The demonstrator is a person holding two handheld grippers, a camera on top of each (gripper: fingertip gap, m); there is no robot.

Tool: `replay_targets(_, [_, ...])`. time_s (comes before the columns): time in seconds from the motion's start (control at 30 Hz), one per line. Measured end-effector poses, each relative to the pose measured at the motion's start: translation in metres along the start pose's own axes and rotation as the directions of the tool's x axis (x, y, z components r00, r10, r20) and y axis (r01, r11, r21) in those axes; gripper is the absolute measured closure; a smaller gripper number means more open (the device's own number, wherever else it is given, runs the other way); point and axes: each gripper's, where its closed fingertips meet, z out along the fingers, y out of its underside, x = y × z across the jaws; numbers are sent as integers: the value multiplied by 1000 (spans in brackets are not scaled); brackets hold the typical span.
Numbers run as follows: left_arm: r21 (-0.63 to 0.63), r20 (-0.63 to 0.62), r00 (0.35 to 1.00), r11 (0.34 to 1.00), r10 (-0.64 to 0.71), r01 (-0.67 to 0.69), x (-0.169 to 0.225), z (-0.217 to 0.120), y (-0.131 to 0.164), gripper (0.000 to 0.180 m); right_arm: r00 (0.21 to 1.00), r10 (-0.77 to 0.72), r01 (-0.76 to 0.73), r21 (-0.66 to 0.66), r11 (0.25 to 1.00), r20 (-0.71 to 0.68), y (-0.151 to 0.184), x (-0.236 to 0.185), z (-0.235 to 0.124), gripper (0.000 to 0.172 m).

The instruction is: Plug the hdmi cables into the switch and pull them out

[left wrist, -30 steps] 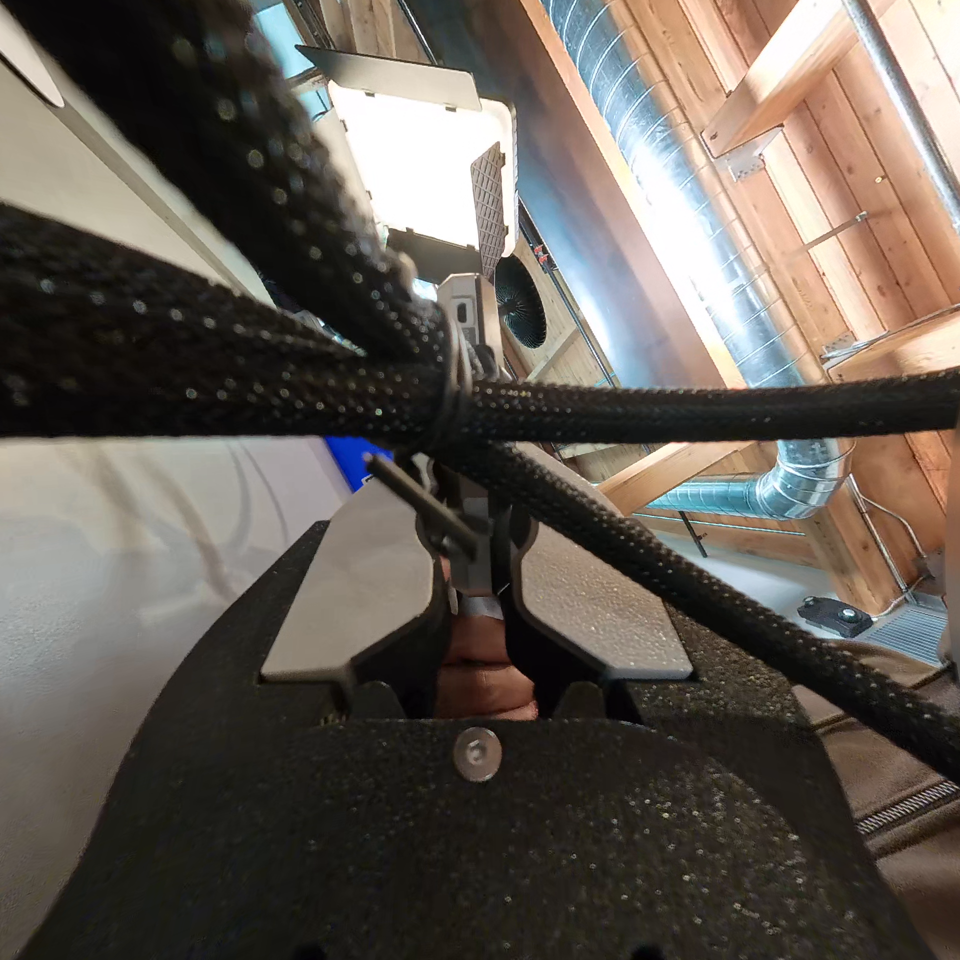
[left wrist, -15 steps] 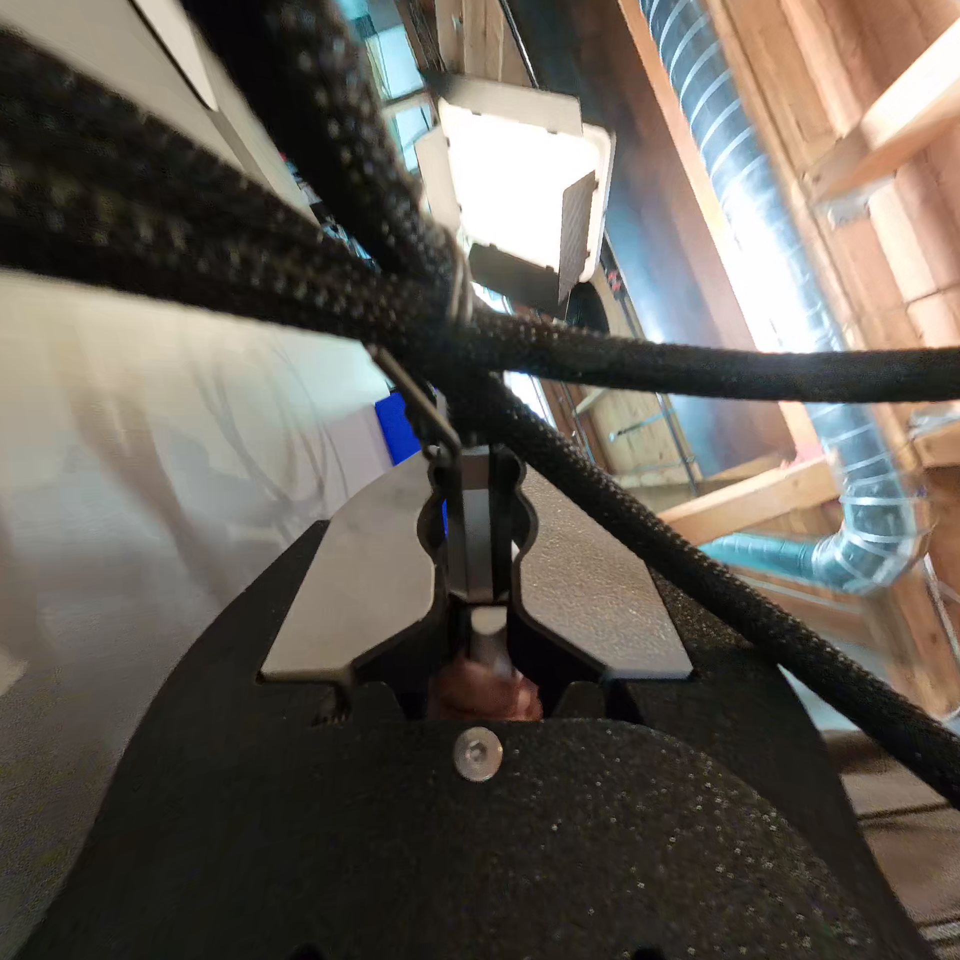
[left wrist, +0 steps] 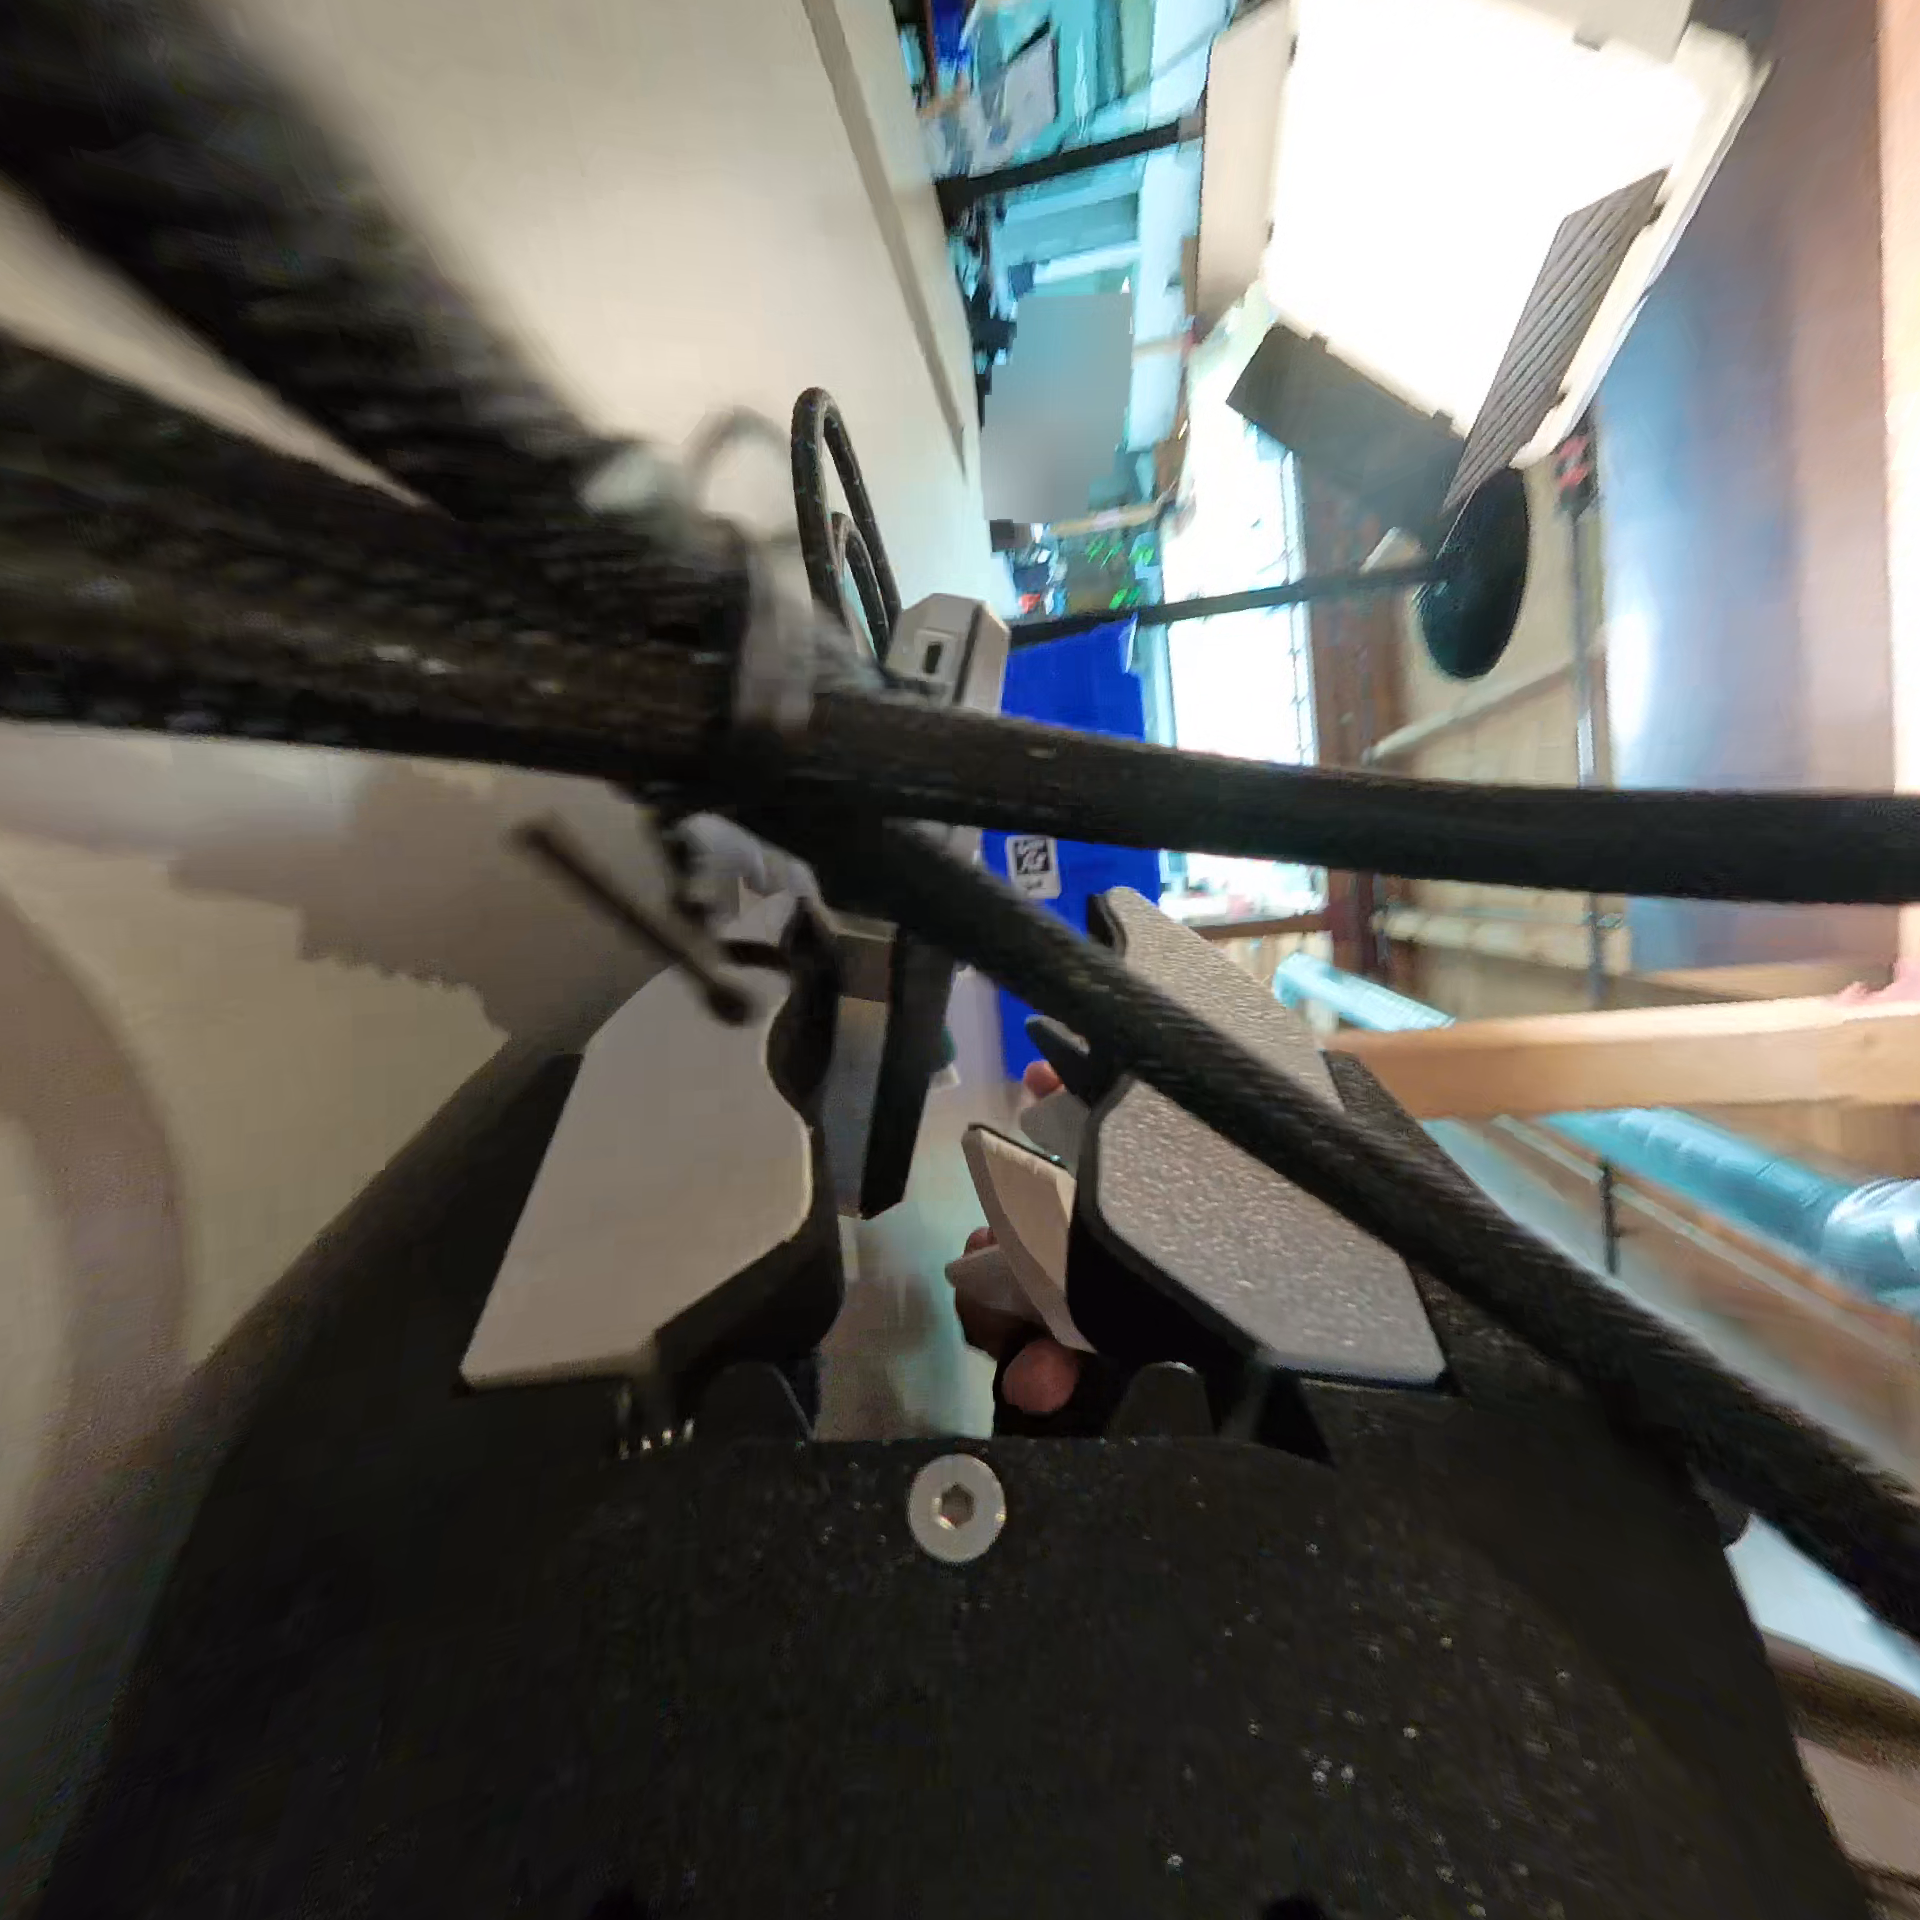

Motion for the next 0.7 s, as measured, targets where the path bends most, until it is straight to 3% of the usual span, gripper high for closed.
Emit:
replay_targets(0.17, [-160,117,975,972,189,-169,0,-4,15,99,985,-167,164,-70,984,-42,1,1,24,138])
replay_targets(0.3, [-255,118,966,947,230,-194,2,-17,31,90,978,-209,205,-135,969,-17,6,-2,39,137])
replay_targets(0.37, [-271,78,979,949,189,-162,6,-27,38,92,985,-170,165,-155,974,-17,8,0,43,147])
replay_targets(0.53, [-342,-56,996,936,71,-86,17,-58,73,106,994,-106,100,-161,982,-31,9,8,49,148])
replay_targets(0.63, [-406,-135,988,905,77,-126,26,-86,100,117,997,-69,65,-159,985,-23,10,11,50,147])
replay_targets(0.7, [-417,-259,958,880,124,-227,48,-113,111,129,999,-49,48,-137,989,-3,9,11,47,145])
